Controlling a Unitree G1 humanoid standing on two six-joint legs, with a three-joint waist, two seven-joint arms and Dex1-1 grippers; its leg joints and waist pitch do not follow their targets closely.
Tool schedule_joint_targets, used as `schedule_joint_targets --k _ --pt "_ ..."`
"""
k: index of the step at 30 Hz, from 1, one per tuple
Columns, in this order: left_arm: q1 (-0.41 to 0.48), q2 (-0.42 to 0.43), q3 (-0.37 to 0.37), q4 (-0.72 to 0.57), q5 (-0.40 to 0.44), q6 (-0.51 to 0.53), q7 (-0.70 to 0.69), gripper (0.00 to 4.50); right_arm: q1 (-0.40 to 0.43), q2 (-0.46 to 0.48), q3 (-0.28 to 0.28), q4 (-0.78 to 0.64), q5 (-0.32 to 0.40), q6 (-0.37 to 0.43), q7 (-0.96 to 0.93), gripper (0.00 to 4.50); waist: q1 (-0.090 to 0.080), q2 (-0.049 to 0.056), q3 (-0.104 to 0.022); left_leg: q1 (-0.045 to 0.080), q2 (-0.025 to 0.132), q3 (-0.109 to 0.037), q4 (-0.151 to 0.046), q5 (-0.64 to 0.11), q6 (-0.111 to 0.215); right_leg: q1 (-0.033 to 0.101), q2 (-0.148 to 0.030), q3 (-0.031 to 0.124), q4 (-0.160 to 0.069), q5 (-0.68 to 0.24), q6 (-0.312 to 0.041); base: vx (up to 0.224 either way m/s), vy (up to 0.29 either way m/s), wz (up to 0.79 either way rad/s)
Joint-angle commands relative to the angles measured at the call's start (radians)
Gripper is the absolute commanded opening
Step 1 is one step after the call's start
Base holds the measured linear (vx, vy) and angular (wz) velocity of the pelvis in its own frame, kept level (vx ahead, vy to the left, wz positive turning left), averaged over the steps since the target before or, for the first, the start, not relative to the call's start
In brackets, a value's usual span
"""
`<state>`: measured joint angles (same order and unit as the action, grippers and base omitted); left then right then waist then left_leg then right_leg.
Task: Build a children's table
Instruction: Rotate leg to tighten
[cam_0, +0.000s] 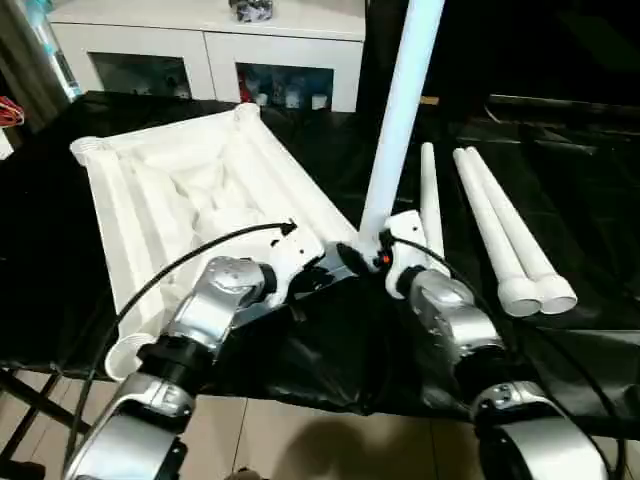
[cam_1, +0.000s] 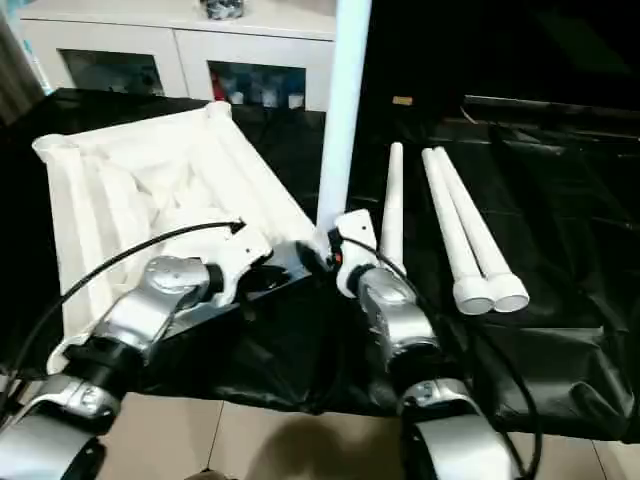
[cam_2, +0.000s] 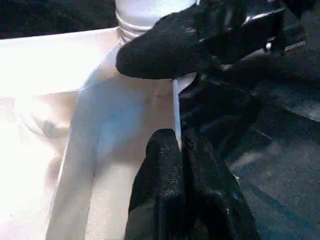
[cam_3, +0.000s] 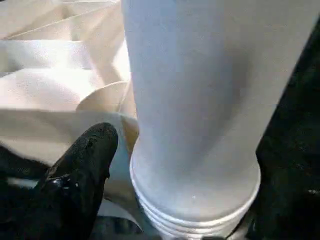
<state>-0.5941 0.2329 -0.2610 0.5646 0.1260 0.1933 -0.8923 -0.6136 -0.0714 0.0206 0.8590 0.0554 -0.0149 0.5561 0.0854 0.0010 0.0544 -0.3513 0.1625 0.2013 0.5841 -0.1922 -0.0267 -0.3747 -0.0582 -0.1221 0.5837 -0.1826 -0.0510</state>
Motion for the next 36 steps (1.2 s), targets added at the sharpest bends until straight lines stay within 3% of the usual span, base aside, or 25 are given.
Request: schedule_joint_targets --k 1,6,10,16,17,21,22,28,32,35,36 --pt "0.001 -0.016 -0.061 -0.053 -0.038 -0.052 -0.093 0.0 0.04 0.011 0.079 0.008 -0.009 0.022 0.114 3.94 0.003 0.01 -0.06 0.009 0.097 -0.049 -0.072 -0.202 0.034 0.039 -0.136 0.088 -0.076 -0.26 -0.162 0.0 0.0 0.0" --pt "0.011 0.048 -0.066 -0.059 -0.057 -0.077 -0.212 0.0 0.09 -0.082 0.108 -0.105 0.03 0.055 0.338 3.94 0.014 0.007 -0.061 0.009 0.102 -0.045 -0.07 -0.181 0.049 0.039 -0.131 0.086 -0.064 -0.194 -0.18 0.0 0.0 0.0" --pt "0.016 0.095 -0.068 -0.06 -0.067 -0.094 -0.287 0.0 0.126 -0.15 0.137 -0.19 0.056 0.093 0.488 3.94 0.028 0.007 -0.061 0.009 0.104 -0.045 -0.07 -0.188 0.057 0.041 -0.132 0.085 -0.066 -0.223 -0.167 0.0 0.0 0.0" --pt "0.019 0.146 -0.068 -0.065 -0.086 -0.105 -0.367 0.0 0.18 -0.24 0.193 -0.321 0.083 0.15 0.656 3.94 0.037 0.006 -0.06 0.013 0.102 -0.046 -0.071 -0.204 0.044 0.039 -0.131 0.084 -0.075 -0.284 -0.146 0.0 0.0 0.0" --pt "0.021 0.153 -0.069 -0.068 -0.09 -0.108 -0.384 0.0 0.188 -0.253 0.201 -0.339 0.083 0.155 0.678 3.69 0.039 0.007 -0.061 0.013 0.104 -0.047 -0.071 -0.2 0.044 0.039 -0.132 0.085 -0.073 -0.275 -0.149 0.0 0.0 0.0" --pt "0.027 0.175 -0.072 -0.083 -0.108 -0.108 -0.429 0.0 0.21 -0.283 0.222 -0.387 0.084 0.181 0.725 3.43 0.043 0.006 -0.06 0.012 0.101 -0.045 -0.07 -0.193 0.047 0.039 -0.132 0.084 -0.073 -0.266 -0.155 0.0 0.0 0.0" --pt "0.027 0.175 -0.072 -0.083 -0.108 -0.108 -0.429 0.0 0.21 -0.283 0.222 -0.387 0.084 0.181 0.725 3.2 0.043 0.006 -0.061 0.011 0.102 -0.046 -0.07 -0.189 0.048 0.039 -0.132 0.084 -0.072 -0.263 -0.157 0.0 0.0 0.0" --pt "0.031 0.182 -0.069 -0.08 -0.11 -0.111 -0.438 0.0 0.228 -0.281 0.232 -0.422 0.081 0.191 0.718 2.87 0.043 0.007 -0.061 0.013 0.102 -0.047 -0.07 -0.198 0.036 0.039 -0.133 0.084 -0.073 -0.273 -0.158 0.0 0.0 0.0" --pt "0.014 0.145 -0.048 -0.05 -0.1 -0.107 -0.347 0.0 0.221 -0.233 0.208 -0.401 0.084 0.19 0.635 2.79 0.042 0.005 -0.058 0.012 0.102 -0.047 -0.071 -0.202 0.031 0.037 -0.134 0.084 -0.076 -0.288 -0.157 0.0 0.0 0.0" --pt "0.002 0.126 -0.037 -0.032 -0.091 -0.102 -0.295 0.0 0.206 -0.205 0.189 -0.368 0.075 0.186 0.568 2.79 0.04 0.002 -0.057 0.015 0.099 -0.049 -0.072 -0.226 0.022 0.038 -0.136 0.082 -0.083 -0.344 -0.142 0.0 0.0 0.0" --pt "-0.018 0.095 -0.021 -0.006 -0.079 -0.089 -0.221 0.0 0.179 -0.161 0.162 -0.311 0.057 0.172 0.456 2.79 0.033 0.004 -0.052 0.02 0.098 -0.051 -0.073 -0.26 0.01 0.032 -0.137 0.081 -0.092 -0.415 -0.129 0.0 0.0 0.0"
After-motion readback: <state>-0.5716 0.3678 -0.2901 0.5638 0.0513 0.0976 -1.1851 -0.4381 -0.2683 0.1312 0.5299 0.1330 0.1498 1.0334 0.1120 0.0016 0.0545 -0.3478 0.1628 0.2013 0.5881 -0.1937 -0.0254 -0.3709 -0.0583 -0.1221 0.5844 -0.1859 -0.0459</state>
